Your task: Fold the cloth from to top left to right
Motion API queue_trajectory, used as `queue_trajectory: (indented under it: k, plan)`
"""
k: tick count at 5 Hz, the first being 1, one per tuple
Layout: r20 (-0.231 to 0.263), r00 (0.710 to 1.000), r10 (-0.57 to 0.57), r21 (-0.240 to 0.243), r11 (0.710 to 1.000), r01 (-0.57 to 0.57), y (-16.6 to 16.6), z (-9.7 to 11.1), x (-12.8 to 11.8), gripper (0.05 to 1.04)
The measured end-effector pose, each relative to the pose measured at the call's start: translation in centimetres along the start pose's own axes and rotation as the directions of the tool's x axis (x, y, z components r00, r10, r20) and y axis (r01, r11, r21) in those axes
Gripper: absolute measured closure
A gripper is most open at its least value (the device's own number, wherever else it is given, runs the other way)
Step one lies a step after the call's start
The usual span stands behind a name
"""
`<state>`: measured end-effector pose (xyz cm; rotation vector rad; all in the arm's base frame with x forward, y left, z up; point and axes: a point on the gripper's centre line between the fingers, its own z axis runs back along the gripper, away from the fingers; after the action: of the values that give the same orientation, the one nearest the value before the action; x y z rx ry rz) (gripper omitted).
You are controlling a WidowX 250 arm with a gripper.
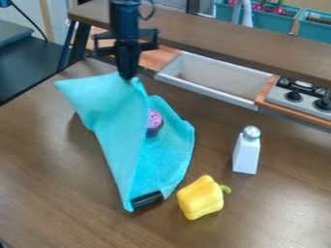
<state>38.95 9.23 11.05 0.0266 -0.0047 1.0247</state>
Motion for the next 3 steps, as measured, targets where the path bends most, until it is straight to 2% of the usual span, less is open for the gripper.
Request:
queue_trajectory:
  k: [2, 3]
  plan:
    - [0.002, 1.000, 0.024, 0.034, 0.999, -0.024, -4.3, 0.4, -0.5, 1.035]
    - [0.027, 0.999, 0.023, 0.059, 0.998, -0.025, -6.0, -0.8, -0.8, 1.034]
